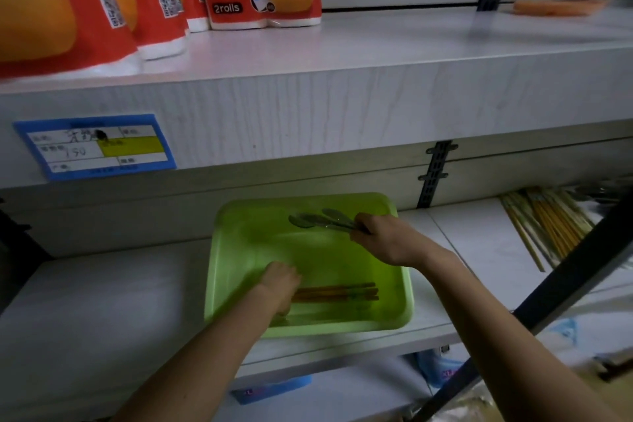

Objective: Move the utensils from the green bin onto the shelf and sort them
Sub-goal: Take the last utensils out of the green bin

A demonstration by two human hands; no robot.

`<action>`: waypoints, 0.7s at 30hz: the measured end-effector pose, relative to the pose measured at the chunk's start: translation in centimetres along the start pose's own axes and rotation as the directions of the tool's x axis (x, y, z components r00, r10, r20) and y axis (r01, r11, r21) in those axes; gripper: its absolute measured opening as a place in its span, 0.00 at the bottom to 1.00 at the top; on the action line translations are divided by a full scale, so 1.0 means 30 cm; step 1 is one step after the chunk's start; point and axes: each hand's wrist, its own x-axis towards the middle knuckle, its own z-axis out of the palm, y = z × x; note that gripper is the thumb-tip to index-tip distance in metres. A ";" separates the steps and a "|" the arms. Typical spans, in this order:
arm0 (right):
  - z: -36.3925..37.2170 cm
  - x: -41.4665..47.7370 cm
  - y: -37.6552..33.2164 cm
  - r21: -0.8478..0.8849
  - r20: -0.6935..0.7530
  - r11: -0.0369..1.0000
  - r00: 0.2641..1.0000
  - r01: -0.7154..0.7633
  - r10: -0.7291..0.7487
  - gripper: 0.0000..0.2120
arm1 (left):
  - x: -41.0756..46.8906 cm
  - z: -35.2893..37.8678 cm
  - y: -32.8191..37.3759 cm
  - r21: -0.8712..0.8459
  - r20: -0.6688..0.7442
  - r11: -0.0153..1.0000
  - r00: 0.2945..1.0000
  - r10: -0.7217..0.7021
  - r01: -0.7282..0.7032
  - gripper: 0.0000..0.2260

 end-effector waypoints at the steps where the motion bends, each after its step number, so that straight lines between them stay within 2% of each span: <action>1: -0.002 0.002 0.001 0.018 -0.003 1.000 1.000 -0.008 0.008 0.10 | -0.002 -0.004 -0.003 -0.019 -0.002 1.000 1.000 0.000 0.000 0.16; 5: -0.004 0.021 0.008 0.086 -0.002 0.996 1.000 -0.027 0.028 0.09 | -0.005 0.000 -0.033 -0.148 0.034 0.989 0.999 -0.008 0.013 0.12; 8: -0.006 0.026 0.018 0.136 -0.011 0.989 0.999 -0.051 0.053 0.09 | 0.001 0.025 -0.073 -0.323 0.086 0.946 0.996 0.027 0.002 0.14; 12: -0.016 0.013 0.034 0.188 -0.055 0.978 0.993 -0.094 0.106 0.09 | -0.006 -0.027 -0.137 -0.424 -0.029 0.904 0.999 0.039 -0.047 0.12; 15: -0.035 -0.009 0.050 0.312 -0.117 0.943 0.980 -0.115 0.158 0.10 | -0.014 -0.100 -0.197 -0.457 -0.091 0.888 0.996 0.018 -0.058 0.14; 19: -0.060 -0.074 0.073 0.524 -0.184 0.842 0.949 -0.125 0.255 0.10 | -0.059 -0.214 -0.269 -0.465 -0.191 0.884 0.980 -0.059 -0.038 0.17; 21: -0.057 -0.122 0.082 0.647 -0.222 0.754 0.919 -0.112 0.327 0.08 | -0.086 -0.271 -0.282 -0.490 -0.251 0.870 0.965 -0.075 -0.060 0.15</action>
